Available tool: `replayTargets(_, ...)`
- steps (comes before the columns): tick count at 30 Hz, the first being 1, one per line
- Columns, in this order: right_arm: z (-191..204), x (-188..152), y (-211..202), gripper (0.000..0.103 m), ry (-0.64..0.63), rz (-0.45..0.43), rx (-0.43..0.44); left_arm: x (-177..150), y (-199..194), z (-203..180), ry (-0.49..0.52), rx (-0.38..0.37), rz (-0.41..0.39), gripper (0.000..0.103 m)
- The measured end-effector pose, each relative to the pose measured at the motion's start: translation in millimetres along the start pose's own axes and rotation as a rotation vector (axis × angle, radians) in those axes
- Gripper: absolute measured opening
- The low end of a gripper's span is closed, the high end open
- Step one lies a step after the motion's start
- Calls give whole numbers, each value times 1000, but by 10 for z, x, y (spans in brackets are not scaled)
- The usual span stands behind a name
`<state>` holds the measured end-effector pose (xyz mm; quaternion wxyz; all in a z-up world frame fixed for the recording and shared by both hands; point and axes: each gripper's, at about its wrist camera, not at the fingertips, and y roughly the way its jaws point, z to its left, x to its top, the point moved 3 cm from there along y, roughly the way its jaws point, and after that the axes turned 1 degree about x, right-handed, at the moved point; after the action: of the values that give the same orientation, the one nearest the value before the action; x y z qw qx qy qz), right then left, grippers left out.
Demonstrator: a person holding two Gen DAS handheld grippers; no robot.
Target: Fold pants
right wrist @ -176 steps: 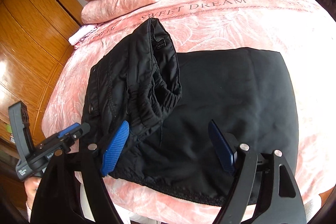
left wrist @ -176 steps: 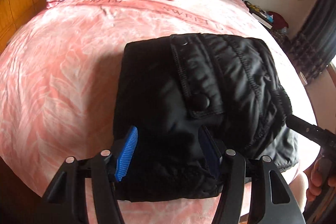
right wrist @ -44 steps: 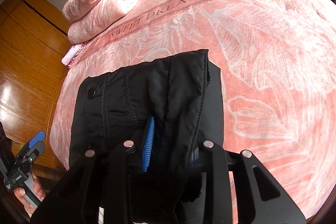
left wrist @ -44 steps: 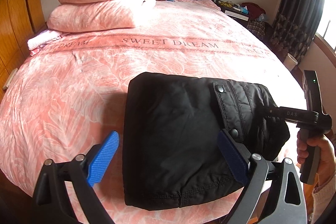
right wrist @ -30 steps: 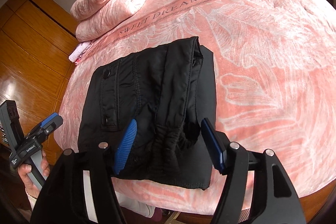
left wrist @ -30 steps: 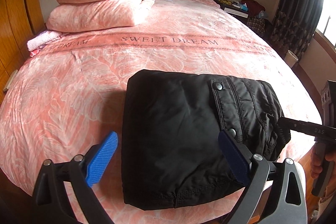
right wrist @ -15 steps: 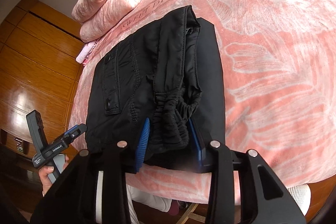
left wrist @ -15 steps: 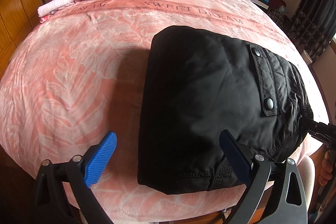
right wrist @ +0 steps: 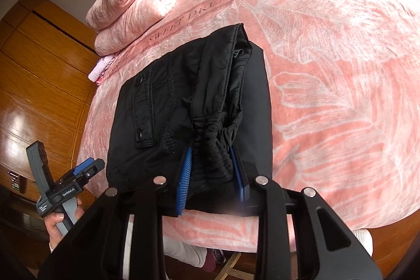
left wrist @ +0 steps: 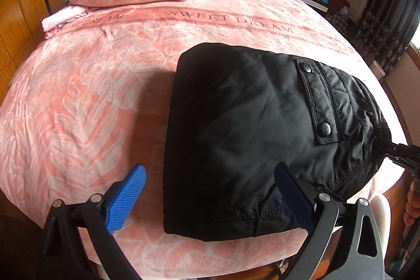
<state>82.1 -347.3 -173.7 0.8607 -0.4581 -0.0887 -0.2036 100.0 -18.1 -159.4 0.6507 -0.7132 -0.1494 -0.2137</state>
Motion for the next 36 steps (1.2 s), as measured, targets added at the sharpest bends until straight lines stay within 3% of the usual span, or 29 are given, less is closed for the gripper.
replayTargets(6, -92, -105, 186, 29, -14, 19, -60, 20, -40, -71, 17, -13, -13, 99)
replayTargets(9, -13, -108, 196, 35, -66, 19, -116, 21, -58, -81, 16, -17, -18, 99)
replayTargets(11, 23, -112, 166, 45, -88, 11, -143, 21, -83, -89, 14, -16, -24, 99)
replayTargets(14, 46, -139, 100, 45, -90, 5, -127, 15, -161, -115, 23, -12, -43, 99)
replayTargets(18, 66, -184, -18, 55, -86, -16, -127, 29, -284, -154, 37, -14, -71, 99)
replayTargets(27, 174, -302, -125, 58, -74, -21, -108, 11, -516, -203, 55, -29, -120, 99)
replayTargets(36, 20, -329, 157, 59, -55, 41, -208, -152, -183, -82, 32, -21, -30, 99)
